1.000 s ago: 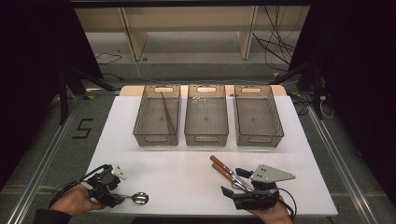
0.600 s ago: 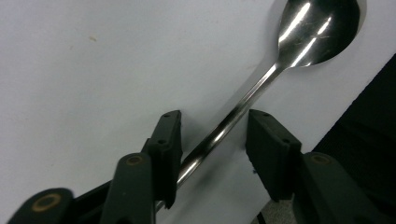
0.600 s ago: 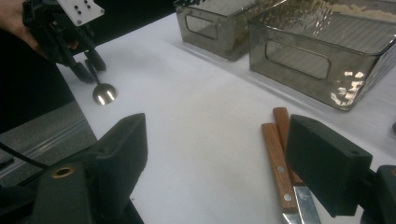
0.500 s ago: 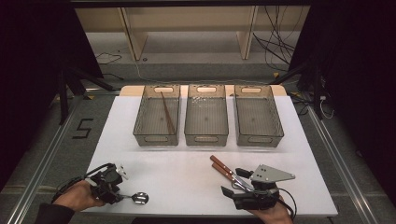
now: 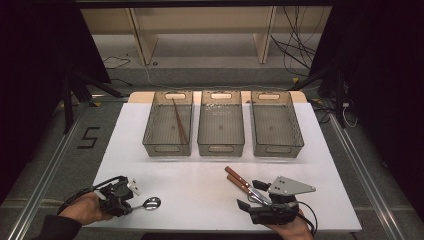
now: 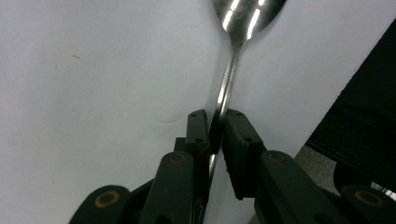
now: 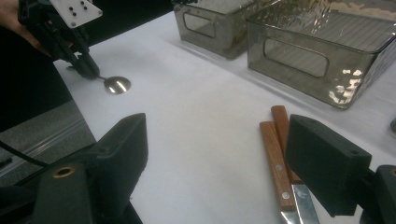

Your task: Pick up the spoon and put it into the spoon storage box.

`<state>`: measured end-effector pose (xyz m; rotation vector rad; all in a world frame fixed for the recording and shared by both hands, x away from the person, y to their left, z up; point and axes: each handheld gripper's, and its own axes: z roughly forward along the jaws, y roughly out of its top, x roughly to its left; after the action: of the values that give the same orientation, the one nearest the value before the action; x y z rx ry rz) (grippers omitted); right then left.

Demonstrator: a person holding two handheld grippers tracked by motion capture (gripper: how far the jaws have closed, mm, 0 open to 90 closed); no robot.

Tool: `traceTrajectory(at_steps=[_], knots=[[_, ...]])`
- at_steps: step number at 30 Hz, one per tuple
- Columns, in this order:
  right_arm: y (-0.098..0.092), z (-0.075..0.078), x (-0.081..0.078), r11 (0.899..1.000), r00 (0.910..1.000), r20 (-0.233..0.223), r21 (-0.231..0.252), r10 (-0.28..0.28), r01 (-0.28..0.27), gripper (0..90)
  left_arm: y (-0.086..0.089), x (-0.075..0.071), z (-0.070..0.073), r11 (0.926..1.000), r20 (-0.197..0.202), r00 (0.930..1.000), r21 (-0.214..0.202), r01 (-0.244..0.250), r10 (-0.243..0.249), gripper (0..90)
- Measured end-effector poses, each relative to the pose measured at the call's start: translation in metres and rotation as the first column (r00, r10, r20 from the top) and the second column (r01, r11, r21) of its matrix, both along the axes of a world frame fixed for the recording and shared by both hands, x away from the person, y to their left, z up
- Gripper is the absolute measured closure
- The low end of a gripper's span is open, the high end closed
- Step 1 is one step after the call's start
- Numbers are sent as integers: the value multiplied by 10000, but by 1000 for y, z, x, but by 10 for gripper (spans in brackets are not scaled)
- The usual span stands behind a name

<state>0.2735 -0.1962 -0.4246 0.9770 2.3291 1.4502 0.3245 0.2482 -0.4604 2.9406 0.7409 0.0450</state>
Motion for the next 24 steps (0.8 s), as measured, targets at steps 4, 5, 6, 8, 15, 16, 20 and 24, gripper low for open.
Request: traceTrajectory(at_steps=[4, 5, 6, 8, 15, 16, 20, 24], knots=[[1, 0, 0, 10000, 10000, 3, -2, 3, -3, 223, 0, 0, 0, 9998, -26, 9998, -14, 179, -179, 831], [1, 0, 0, 10000, 10000, -8, -3, 5, -5, 223, 0, 0, 0, 9997, -25, 9997, 3, 247, -247, 832], [1, 0, 0, 10000, 10000, -15, -2, 5, -5, 223, 0, -1, 0, 9997, -6, 9998, -74, 218, -218, 835], [1, -1, 1, 10000, 10000, -17, 12, 7, -7, 223, 0, -1, 0, 9997, 1, 9998, -136, 213, -213, 838], [1, 0, 0, 10000, 10000, 18, 40, 7, -7, 222, 1, 0, 2, 9995, 93, 10000, -302, 6, -3, 845], [0, 0, 0, 10000, 10000, 4, 54, 2, -2, 222, 0, 1, 4, 9985, 240, 9994, -502, -224, 236, 845], [0, 0, 0, 10000, 10000, 29, 76, -3, 3, 222, -2, 5, 10, 9953, 326, 9976, -777, -582, 609, 846], [-1, 1, 0, 10000, 10000, 49, 87, -29, 29, 222, -6, 10, 21, 9886, 497, 9940, -1205, -908, 973, 847]])
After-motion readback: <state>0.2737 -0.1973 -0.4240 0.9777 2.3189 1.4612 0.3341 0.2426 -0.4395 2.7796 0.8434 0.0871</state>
